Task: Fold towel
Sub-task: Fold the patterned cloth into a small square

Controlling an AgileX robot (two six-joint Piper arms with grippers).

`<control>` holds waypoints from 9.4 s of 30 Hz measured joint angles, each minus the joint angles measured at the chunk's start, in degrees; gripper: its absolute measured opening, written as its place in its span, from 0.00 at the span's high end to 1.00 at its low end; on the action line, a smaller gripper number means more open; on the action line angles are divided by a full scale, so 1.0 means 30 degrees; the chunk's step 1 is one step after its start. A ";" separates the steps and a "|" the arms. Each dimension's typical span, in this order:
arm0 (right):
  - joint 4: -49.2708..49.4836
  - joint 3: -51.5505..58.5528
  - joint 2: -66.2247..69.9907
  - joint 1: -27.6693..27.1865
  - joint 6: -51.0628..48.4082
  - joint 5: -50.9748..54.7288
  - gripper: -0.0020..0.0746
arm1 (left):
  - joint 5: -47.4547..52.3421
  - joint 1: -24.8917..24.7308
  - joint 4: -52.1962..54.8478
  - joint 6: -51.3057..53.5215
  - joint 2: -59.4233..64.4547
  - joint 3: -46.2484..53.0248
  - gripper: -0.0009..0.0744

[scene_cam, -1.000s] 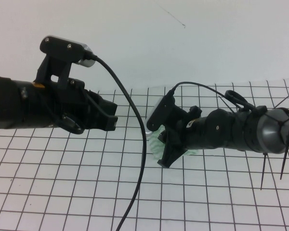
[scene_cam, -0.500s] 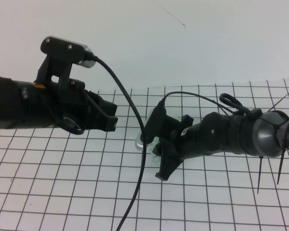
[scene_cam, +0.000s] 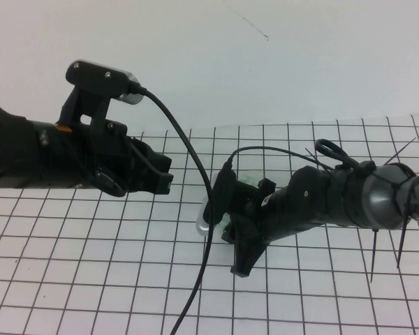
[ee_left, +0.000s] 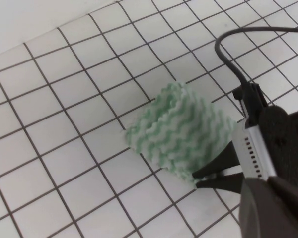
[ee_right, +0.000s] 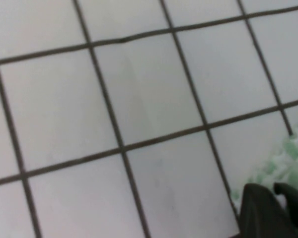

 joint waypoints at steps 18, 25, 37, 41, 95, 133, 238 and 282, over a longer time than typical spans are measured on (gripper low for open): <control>0.0000 -0.2176 -0.2505 0.0000 0.0290 0.0277 0.69 | -0.0219 0.0000 -0.0038 -0.0039 0.0012 0.0000 0.99; -0.0407 -0.4404 -0.0685 -0.0034 0.2962 0.2110 0.69 | -0.0219 0.0000 -0.0038 0.0010 0.0012 0.0000 0.99; -1.0548 -0.7483 0.1928 -0.0199 1.4547 0.6072 0.69 | -0.0219 0.0014 0.1921 -0.1666 0.0012 0.0000 0.99; -1.1485 -0.7953 0.2173 -0.0199 1.5173 0.5785 0.69 | -0.0219 0.0014 0.1921 -0.1666 0.0012 0.0000 0.99; -0.0822 -0.8939 0.3932 -0.1356 0.9425 0.6798 0.75 | -0.0445 0.0014 0.2279 -0.1714 0.0012 0.0000 0.99; -0.0086 -0.8929 0.3721 -0.4220 0.5619 1.4556 0.97 | 0.0497 0.0014 0.2175 -0.3267 0.1212 0.0000 0.99; -2.1454 1.3988 -3.1439 -0.3843 2.6017 0.2515 0.97 | 0.0871 0.1334 0.2064 -0.3554 -1.8922 0.8703 0.99; -2.1487 1.3988 -3.1439 -0.3843 2.6050 0.2738 0.97 | -0.3643 0.3440 0.9540 -0.9448 -2.6870 2.0229 0.99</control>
